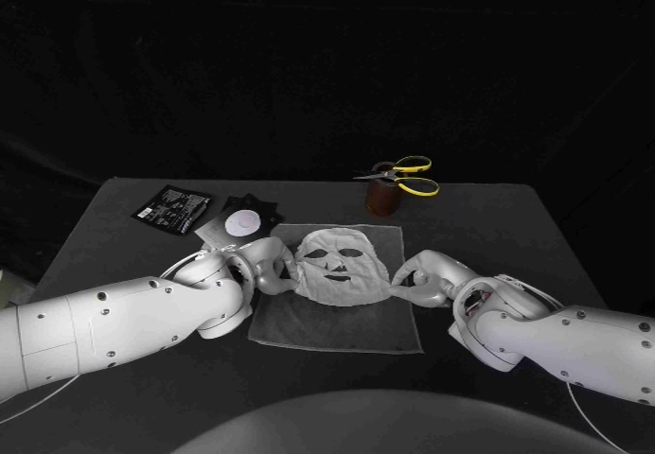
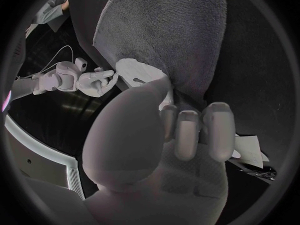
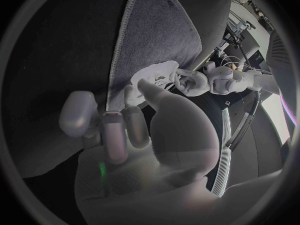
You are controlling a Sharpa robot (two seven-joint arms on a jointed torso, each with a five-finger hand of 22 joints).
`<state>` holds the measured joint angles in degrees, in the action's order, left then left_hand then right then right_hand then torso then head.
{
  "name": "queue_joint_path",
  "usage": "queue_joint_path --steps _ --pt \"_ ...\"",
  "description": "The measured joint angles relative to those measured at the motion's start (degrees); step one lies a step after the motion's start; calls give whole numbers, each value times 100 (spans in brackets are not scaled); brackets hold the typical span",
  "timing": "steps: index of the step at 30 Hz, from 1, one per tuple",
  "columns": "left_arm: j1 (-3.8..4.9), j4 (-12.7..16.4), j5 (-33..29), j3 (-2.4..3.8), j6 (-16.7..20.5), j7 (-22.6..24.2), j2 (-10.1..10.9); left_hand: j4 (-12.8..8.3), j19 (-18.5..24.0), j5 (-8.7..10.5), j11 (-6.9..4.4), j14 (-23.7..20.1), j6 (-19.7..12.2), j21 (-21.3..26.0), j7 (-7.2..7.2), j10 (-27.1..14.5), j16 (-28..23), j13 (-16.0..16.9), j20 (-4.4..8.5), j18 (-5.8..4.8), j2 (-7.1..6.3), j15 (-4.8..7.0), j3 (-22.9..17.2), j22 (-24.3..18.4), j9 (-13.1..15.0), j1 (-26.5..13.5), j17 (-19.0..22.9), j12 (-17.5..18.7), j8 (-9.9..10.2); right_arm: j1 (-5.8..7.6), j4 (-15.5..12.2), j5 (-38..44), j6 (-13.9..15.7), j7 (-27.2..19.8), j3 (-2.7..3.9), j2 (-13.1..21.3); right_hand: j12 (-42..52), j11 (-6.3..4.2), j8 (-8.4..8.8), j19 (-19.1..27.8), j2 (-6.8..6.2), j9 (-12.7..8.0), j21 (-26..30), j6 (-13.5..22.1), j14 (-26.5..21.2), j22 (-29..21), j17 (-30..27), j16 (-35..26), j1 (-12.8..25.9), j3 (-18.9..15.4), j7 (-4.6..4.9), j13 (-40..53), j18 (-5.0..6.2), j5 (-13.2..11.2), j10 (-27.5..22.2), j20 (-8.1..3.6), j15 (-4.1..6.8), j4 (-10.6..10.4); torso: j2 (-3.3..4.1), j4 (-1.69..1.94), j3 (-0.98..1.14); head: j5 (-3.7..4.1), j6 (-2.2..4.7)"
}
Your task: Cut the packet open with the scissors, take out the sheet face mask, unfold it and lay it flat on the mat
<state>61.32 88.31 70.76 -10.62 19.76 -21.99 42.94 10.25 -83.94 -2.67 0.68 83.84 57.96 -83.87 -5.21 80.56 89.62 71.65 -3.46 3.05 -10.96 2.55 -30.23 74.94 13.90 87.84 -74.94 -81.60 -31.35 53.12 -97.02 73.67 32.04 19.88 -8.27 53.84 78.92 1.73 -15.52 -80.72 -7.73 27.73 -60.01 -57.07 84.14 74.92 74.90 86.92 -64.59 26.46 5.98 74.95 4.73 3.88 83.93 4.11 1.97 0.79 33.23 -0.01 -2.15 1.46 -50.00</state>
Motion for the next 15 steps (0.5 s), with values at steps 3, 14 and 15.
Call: queue_joint_path --steps 3,14,15 --pt "-6 3 -12 -6 29 73 1 -89 0 -1 0 0 24 -20 19 49 1 40 0 0 -58 0 -210 1 71 -65 0 0 -2 0 1 8 0 5 0 1 0 0 0 0 -15 0 0 0 0 1 0 0 -15 0 0 0 0 0 0 0 0 0 0 2 -3 0 0" --pt "-22 114 -130 -16 159 316 91 -333 0 -18 -18 0 34 -21 10 89 18 127 0 0 -180 -1 -737 0 217 -456 0 0 -99 0 8 26 -2 23 0 1 -8 -1 0 -15 -21 5 0 -17 -21 3 2 16 -20 -15 -17 -5 0 0 -1 -15 20 -15 0 3 -7 -8 0" --pt "-22 146 -149 -12 161 332 124 -366 0 -18 -16 0 34 -21 10 106 18 137 0 0 -195 -1 -803 0 218 -494 0 0 -109 0 8 28 -3 24 0 1 -8 -1 0 -16 -21 5 0 -17 -21 3 2 16 -20 -15 -17 -5 0 0 -1 -16 20 -15 0 3 -7 -8 0"
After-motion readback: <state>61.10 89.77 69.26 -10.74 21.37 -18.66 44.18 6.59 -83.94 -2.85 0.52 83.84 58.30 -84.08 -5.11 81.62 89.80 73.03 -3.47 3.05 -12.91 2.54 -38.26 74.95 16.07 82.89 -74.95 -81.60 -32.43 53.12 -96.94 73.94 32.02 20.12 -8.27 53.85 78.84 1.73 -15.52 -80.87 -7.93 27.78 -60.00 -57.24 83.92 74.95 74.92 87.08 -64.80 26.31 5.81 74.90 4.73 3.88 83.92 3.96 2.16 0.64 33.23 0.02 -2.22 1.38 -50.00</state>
